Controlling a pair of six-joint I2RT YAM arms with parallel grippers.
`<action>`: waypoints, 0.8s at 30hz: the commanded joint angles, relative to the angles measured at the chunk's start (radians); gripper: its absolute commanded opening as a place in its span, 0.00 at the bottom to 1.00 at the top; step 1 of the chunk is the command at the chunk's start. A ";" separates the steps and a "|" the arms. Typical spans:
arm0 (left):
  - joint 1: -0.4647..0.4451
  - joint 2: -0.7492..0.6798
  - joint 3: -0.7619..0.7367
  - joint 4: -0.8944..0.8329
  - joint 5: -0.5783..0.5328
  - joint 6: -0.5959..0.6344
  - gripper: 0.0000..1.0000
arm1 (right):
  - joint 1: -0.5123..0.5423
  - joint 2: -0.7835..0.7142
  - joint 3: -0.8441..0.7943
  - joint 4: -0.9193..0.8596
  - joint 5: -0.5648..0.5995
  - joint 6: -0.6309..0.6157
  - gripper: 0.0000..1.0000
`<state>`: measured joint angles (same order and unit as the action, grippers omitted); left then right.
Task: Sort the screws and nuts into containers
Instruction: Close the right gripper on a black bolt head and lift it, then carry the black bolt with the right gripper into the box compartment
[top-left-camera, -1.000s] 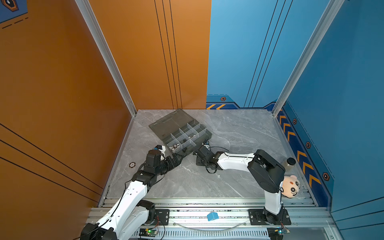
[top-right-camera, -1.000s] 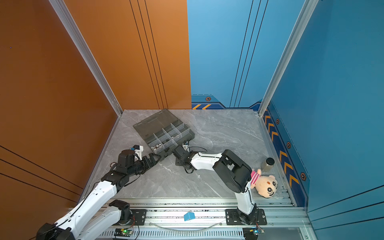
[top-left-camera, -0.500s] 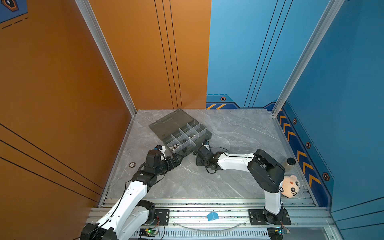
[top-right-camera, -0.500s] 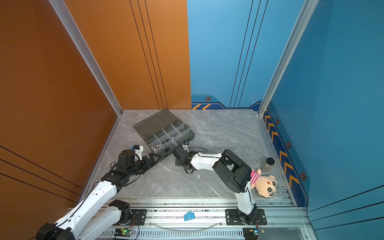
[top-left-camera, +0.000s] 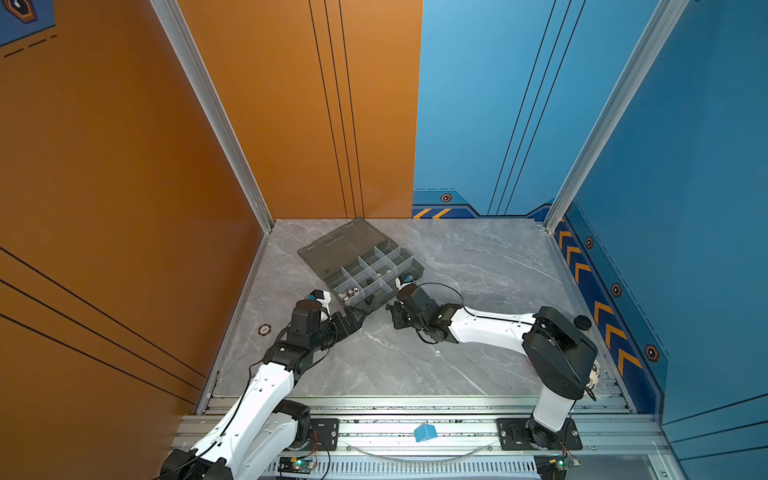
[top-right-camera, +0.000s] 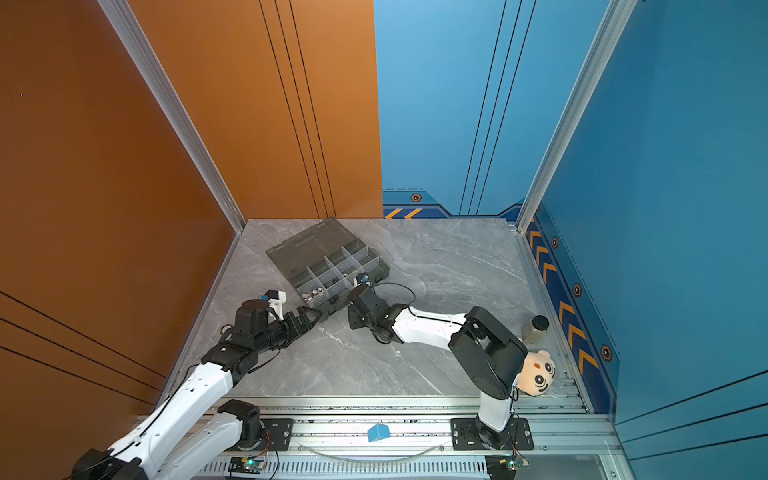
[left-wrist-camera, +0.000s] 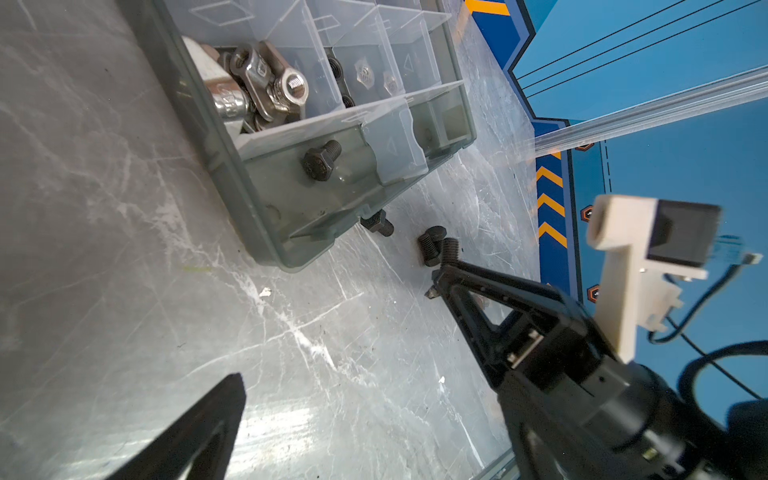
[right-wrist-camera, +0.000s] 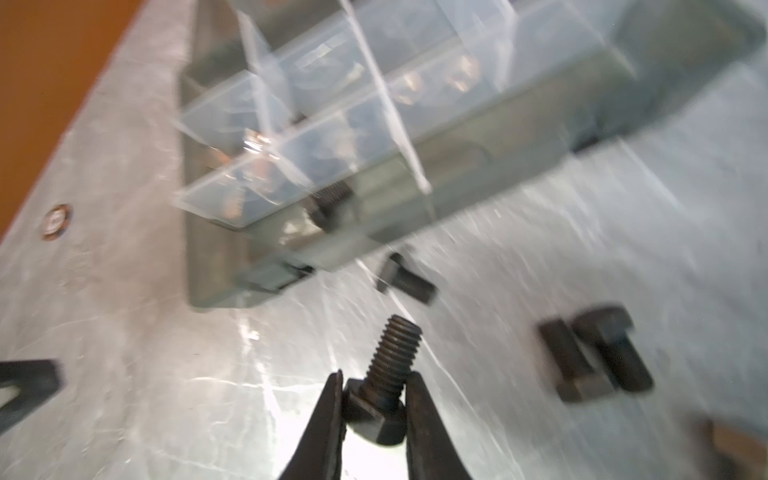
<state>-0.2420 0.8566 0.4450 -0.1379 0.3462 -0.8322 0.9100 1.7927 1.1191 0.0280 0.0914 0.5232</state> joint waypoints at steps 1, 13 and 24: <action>0.013 -0.018 -0.019 -0.001 0.024 0.000 0.98 | -0.002 0.012 0.088 0.014 -0.095 -0.180 0.05; 0.023 -0.039 -0.017 -0.021 0.029 0.001 0.98 | -0.014 0.205 0.388 -0.169 -0.188 -0.436 0.02; 0.030 -0.056 -0.015 -0.036 0.027 0.002 0.98 | -0.023 0.307 0.449 -0.184 -0.184 -0.444 0.02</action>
<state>-0.2214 0.8112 0.4393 -0.1539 0.3531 -0.8322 0.8898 2.0762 1.5257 -0.1368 -0.0803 0.0998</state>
